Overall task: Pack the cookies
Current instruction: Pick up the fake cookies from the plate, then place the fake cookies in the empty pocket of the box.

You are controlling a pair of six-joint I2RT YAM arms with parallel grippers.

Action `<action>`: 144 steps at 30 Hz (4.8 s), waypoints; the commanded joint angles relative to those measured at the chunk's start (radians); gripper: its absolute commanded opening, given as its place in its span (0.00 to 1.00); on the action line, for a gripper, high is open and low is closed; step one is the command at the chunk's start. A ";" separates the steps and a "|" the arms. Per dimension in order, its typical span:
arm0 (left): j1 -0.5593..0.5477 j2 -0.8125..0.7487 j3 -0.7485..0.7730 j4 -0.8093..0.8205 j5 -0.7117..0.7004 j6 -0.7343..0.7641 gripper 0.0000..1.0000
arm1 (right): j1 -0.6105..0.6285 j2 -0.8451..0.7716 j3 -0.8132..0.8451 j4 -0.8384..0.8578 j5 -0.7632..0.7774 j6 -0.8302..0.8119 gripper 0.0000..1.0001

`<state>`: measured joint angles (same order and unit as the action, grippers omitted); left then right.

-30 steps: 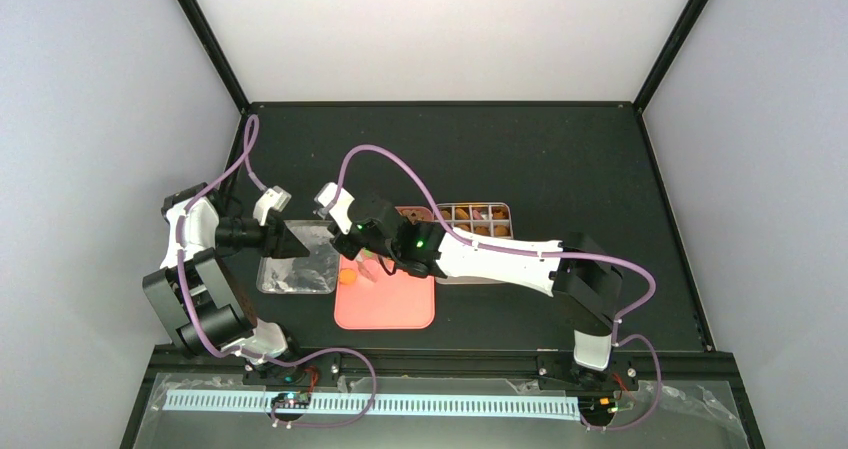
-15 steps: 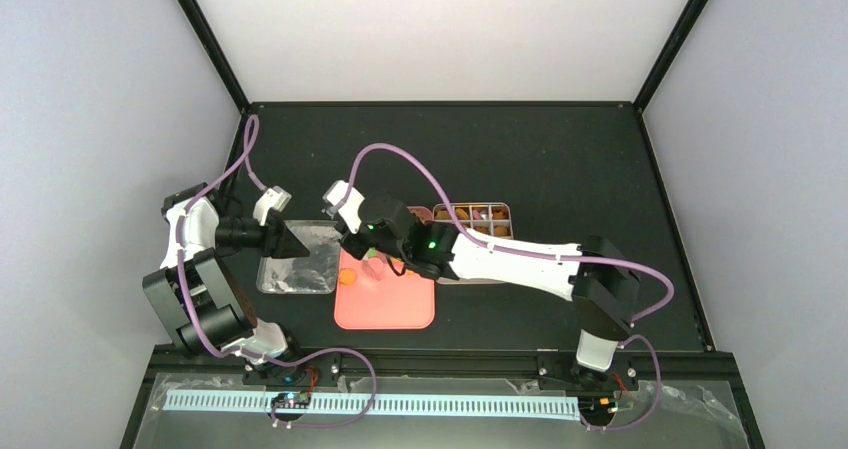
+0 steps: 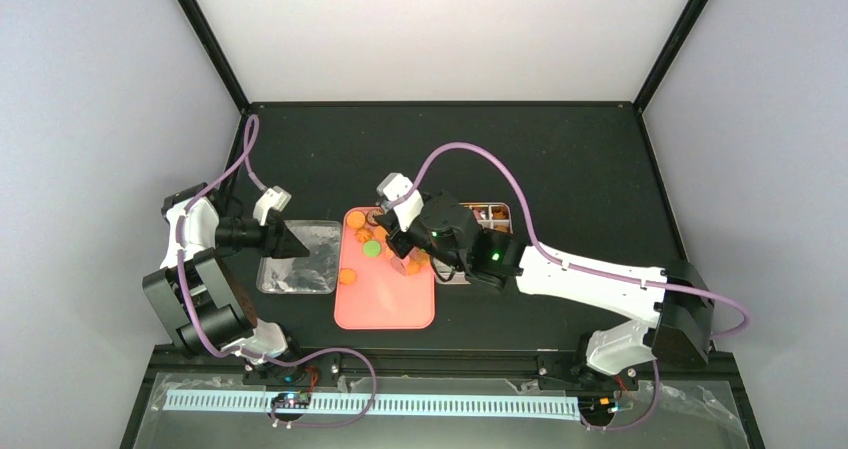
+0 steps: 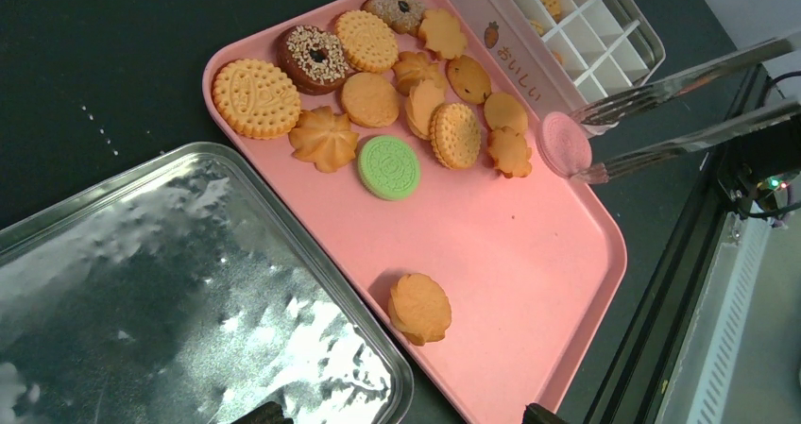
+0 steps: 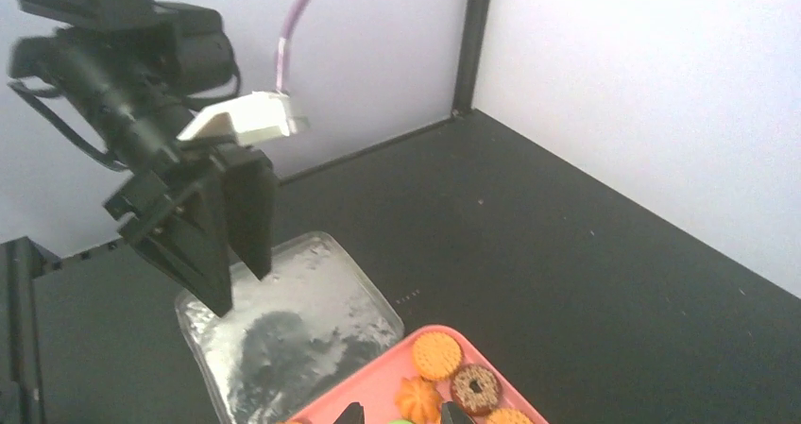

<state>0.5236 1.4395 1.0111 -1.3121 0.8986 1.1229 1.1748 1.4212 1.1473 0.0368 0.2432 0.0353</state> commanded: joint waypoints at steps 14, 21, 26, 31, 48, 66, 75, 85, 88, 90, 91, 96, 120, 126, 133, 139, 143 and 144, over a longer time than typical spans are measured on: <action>0.009 -0.008 0.039 -0.012 0.032 0.021 0.66 | -0.205 -0.318 -0.226 -0.073 0.108 0.077 0.01; 0.009 -0.010 0.046 -0.010 0.030 0.017 0.66 | -0.278 -0.463 -0.298 -0.110 0.085 0.105 0.01; 0.009 -0.014 0.046 -0.015 0.036 0.015 0.66 | -0.316 -0.471 -0.298 -0.147 0.107 0.107 0.01; 0.009 -0.021 0.044 -0.016 0.027 0.017 0.66 | -0.349 -0.493 -0.321 -0.172 0.131 0.099 0.01; 0.009 -0.009 0.031 -0.007 0.033 0.021 0.66 | -0.416 -0.467 -0.340 -0.218 0.182 0.104 0.01; 0.009 0.002 0.033 -0.004 0.033 0.008 0.66 | -0.236 -0.336 -0.302 -0.128 -0.015 0.196 0.01; 0.009 0.038 0.028 0.001 0.010 -0.011 0.65 | -0.175 -0.282 -0.206 -0.120 0.006 0.167 0.01; 0.009 0.020 0.006 0.028 0.000 -0.012 0.65 | -0.179 -0.329 -0.182 -0.151 0.151 0.119 0.01; 0.009 0.012 0.012 0.022 0.005 -0.010 0.65 | -0.195 -0.354 -0.176 -0.152 0.161 0.113 0.01; 0.009 0.008 0.012 0.022 0.009 -0.008 0.65 | -0.198 -0.363 -0.167 -0.154 0.156 0.108 0.01; 0.009 0.006 0.012 0.022 0.011 -0.008 0.65 | -0.198 -0.364 -0.160 -0.157 0.150 0.104 0.01; 0.009 0.003 0.016 0.016 0.017 -0.007 0.65 | -0.199 -0.341 -0.138 -0.169 0.105 0.100 0.01; 0.007 -0.003 0.047 -0.016 0.044 0.017 0.65 | -0.288 -0.337 -0.153 -0.177 0.002 0.155 0.18; 0.007 -0.006 0.045 -0.020 0.039 0.022 0.65 | -0.289 -0.293 -0.147 -0.168 0.007 0.156 0.18; 0.007 -0.003 0.043 -0.019 0.043 0.026 0.65 | -0.290 -0.251 -0.145 -0.157 0.047 0.121 0.17; 0.008 -0.002 0.037 -0.013 0.041 0.026 0.65 | -0.290 -0.248 -0.130 -0.103 -0.026 0.132 0.15; 0.008 -0.002 0.034 -0.010 0.039 0.025 0.65 | -0.290 -0.234 -0.107 -0.083 -0.051 0.132 0.15; 0.007 -0.001 0.034 -0.010 0.037 0.026 0.65 | -0.290 -0.232 -0.102 -0.078 -0.054 0.132 0.15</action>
<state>0.5236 1.4582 1.0267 -1.3155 0.9062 1.1152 0.8894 1.1801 0.9920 -0.1196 0.2226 0.1703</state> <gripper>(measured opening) 0.653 0.180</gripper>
